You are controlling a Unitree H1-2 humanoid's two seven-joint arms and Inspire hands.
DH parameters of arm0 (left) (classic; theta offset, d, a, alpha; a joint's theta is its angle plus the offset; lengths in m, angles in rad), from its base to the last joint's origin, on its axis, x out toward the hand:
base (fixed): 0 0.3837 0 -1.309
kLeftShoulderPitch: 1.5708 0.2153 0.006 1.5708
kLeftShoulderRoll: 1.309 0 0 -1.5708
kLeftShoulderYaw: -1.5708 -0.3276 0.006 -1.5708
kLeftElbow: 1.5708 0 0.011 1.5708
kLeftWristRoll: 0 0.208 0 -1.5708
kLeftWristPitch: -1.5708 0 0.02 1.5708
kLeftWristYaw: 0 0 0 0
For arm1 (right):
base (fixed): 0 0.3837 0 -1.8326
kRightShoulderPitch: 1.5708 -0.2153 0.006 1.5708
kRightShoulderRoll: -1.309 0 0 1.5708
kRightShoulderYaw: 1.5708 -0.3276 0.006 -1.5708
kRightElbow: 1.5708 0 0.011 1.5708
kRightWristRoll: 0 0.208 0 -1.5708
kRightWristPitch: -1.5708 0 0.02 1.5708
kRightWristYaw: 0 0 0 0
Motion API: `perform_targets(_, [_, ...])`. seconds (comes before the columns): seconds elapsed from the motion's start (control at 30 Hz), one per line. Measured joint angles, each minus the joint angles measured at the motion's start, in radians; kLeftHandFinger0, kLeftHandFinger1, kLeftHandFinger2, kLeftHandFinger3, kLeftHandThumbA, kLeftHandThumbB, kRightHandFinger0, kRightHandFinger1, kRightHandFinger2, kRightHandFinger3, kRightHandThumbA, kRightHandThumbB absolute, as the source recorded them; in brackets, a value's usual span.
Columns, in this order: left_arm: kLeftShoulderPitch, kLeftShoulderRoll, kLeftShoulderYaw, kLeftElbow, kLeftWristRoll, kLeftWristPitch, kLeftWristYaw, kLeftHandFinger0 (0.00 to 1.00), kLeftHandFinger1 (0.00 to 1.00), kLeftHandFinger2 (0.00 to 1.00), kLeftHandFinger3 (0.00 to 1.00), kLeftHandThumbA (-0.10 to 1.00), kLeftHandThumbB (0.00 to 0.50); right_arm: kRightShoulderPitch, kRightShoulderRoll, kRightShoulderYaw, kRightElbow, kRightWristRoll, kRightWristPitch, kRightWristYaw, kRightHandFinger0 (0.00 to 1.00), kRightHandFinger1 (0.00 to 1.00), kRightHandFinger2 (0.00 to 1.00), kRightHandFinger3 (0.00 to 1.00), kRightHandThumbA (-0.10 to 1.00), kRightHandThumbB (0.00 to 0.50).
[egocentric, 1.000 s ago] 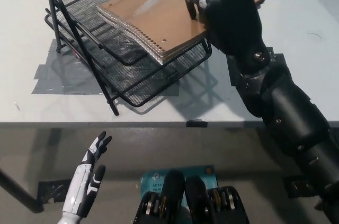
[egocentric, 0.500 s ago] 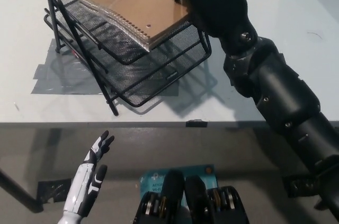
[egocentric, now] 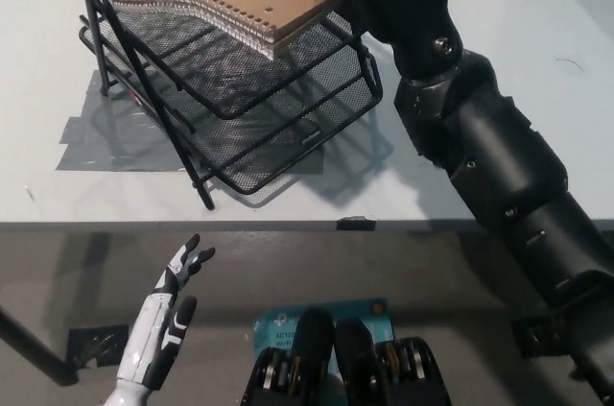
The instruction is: A person hands a notebook to the robot and the robot grabs it with its right hand and places it in the file tray kept in the centre of the desk infront of it.
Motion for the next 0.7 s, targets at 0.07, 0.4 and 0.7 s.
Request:
perform_targets(0.07, [0.000,0.000,0.000,0.000,0.003,0.000,0.000,1.00,0.95,0.87,1.00,1.00,0.302,0.001,0.014,-0.006,0.037,0.007,0.001,-0.013,0.00,0.00,0.00,0.00,0.95,0.000])
perform_targets(0.4, [-0.002,-0.002,0.000,-0.001,0.021,0.005,0.000,1.00,0.94,0.84,1.00,1.00,0.277,0.004,0.082,-0.047,0.270,0.064,0.015,-0.105,0.00,0.00,0.05,0.00,0.94,0.000])
perform_targets(0.7, [-0.004,-0.002,0.000,-0.001,0.039,0.005,0.000,1.00,0.93,0.83,1.00,1.00,0.279,0.013,0.151,-0.045,0.414,0.117,0.025,-0.202,0.00,0.00,0.10,0.13,0.81,0.000])
